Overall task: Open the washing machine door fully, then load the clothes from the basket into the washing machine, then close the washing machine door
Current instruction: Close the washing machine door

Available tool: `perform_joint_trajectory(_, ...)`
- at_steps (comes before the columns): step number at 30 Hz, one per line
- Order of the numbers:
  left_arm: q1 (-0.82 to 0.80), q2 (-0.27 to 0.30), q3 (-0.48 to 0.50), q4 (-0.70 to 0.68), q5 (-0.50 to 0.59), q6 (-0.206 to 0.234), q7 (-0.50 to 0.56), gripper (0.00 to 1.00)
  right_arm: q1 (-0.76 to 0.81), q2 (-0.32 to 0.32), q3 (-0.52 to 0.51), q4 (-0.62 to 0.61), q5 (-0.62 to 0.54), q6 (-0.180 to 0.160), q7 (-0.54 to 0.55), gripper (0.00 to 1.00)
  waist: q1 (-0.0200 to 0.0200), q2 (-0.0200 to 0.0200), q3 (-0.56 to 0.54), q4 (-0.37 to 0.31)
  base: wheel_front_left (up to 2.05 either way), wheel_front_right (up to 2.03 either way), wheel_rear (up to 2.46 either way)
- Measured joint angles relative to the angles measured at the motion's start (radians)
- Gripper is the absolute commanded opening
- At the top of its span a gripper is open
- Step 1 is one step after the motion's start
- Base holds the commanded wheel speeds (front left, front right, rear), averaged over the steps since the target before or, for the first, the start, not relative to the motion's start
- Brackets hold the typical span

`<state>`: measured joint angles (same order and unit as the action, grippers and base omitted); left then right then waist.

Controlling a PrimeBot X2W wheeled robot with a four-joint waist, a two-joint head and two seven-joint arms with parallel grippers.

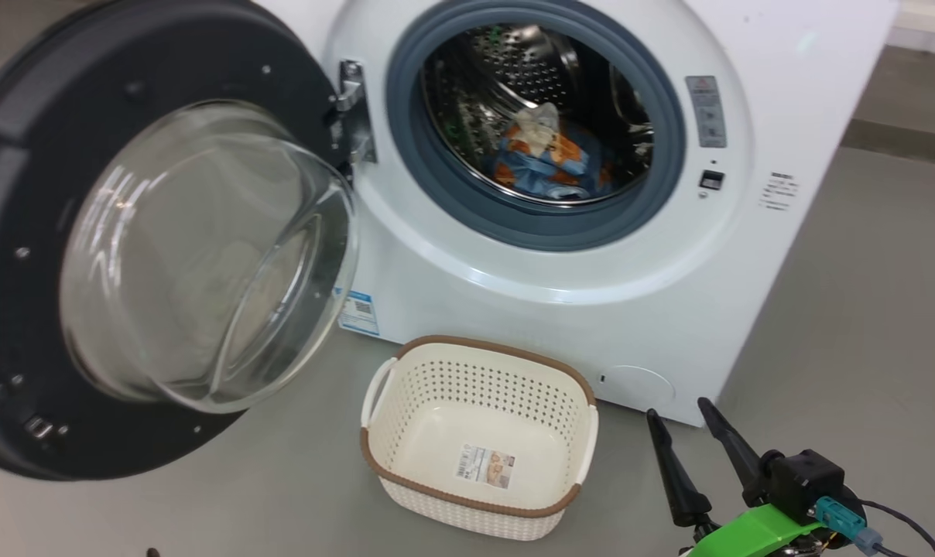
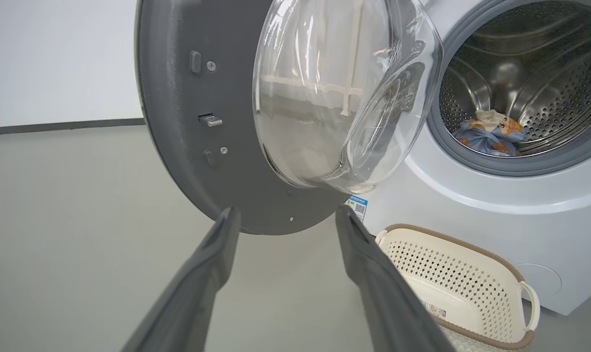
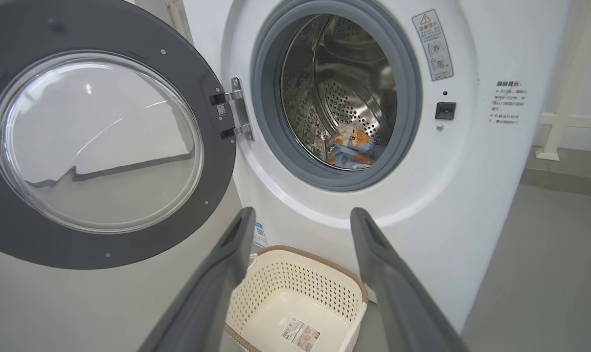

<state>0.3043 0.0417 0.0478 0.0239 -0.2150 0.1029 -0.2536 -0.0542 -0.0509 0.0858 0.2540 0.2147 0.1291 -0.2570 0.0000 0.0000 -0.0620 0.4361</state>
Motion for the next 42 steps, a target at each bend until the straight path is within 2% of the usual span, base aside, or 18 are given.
perform_joint_trajectory(6,0.018,0.002,0.018,-0.024,-0.013,0.026,0.0,1.0,-0.004,0.001,0.033,0.007,0.0,0.0,0.0,1.0,0.0,0.0,0.006,0.042,0.0,0.0,0.0)
perform_joint_trajectory(18,0.028,0.001,0.024,-0.067,-0.062,0.095,0.0,1.0,-0.067,-0.001,0.081,0.043,-0.001,0.0,0.0,1.0,-0.0001,0.0,0.048,0.071,0.0,0.0,0.0)
perform_joint_trajectory(31,0.039,0.001,0.022,-0.088,-0.07,0.113,0.0,1.0,-0.078,-0.001,0.091,0.059,-0.001,0.0,0.0,1.0,0.0,0.0,0.059,0.076,0.0,0.0,0.0)
perform_joint_trajectory(32,0.039,0.001,0.021,-0.089,-0.071,0.113,0.0,0.59,-0.079,-0.001,0.091,0.059,-0.001,0.0,0.0,1.0,-0.0001,0.0,0.059,0.075,0.0,0.0,0.0)
perform_joint_trajectory(33,0.039,0.001,0.021,-0.089,-0.073,0.113,0.0,0.22,-0.08,-0.001,0.091,0.059,-0.001,0.0,0.0,1.0,0.0,0.0,0.059,0.075,0.0,0.0,0.0)
perform_joint_trajectory(34,0.039,0.001,0.02,-0.089,-0.075,0.113,0.0,0.22,-0.08,-0.001,0.09,0.059,-0.001,0.0,0.0,1.0,0.0,0.0,0.058,0.075,0.0,0.0,0.0)
perform_joint_trajectory(35,0.039,0.001,0.02,-0.089,-0.077,0.113,0.0,0.0,-0.08,-0.001,0.09,0.059,-0.001,0.0,0.0,1.0,0.0,0.0,0.059,0.075,0.0,0.0,0.0)
perform_joint_trajectory(42,0.038,0.001,0.053,-0.089,-0.098,0.097,0.0,0.0,-0.08,-0.001,0.081,0.058,-0.001,0.0,0.0,1.0,0.0,0.0,0.062,0.074,0.0,0.0,0.0)
